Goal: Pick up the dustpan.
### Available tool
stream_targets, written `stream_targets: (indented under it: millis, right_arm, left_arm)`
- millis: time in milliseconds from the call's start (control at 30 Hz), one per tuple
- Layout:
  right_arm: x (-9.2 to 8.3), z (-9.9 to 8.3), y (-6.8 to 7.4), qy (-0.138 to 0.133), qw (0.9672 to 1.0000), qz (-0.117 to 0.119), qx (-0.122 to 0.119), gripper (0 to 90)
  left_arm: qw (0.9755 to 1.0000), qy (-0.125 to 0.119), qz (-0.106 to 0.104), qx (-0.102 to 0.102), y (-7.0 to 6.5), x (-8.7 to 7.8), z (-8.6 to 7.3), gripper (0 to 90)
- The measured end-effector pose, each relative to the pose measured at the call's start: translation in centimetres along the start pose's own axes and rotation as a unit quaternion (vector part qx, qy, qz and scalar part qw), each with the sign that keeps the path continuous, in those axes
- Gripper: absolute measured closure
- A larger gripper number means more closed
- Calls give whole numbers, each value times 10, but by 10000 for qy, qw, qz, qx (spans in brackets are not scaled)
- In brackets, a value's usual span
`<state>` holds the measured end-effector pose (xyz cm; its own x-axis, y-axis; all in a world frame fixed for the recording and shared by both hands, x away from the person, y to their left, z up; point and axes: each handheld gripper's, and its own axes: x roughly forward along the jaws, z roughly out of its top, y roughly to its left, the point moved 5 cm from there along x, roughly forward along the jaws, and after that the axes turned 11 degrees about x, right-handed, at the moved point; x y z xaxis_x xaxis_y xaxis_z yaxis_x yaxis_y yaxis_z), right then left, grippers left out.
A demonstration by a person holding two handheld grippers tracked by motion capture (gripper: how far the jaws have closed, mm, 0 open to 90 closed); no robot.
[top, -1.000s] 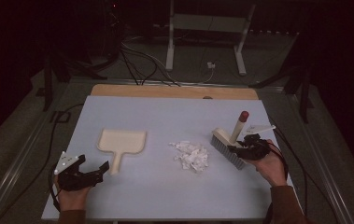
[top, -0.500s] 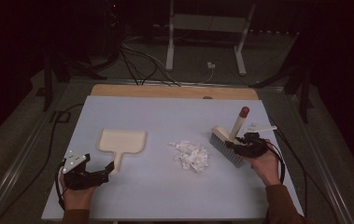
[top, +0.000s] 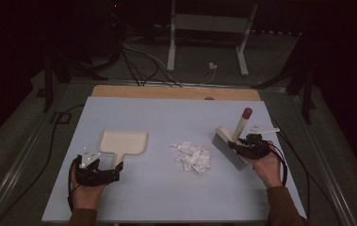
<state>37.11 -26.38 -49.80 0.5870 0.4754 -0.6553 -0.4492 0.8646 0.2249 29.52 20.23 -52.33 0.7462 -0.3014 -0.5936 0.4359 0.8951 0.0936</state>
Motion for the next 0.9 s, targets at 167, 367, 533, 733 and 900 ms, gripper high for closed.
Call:
stream_targets:
  millis: [167,367,533,733,900]
  right_arm:
    - [-3,0,-1,8,10000,-42,-38,670]
    - [-5,-1,-1,-11,9998,-156,-100,670]
    - [-5,-1,-1,-4,9997,-173,-162,669]
    - [-6,-2,-2,-7,9998,-163,-143,670]
    - [-6,-2,-2,-1,9998,-161,-150,670]
  left_arm:
    - [9999,90,48,54,-3,5,3,27]
    - [9997,256,29,-40,-5,11,4,70]
    - [9981,580,68,-215,-5,18,2,129]
    - [9960,865,138,-201,-7,26,0,185]
    - [9931,1092,382,-203,-9,33,-3,300]
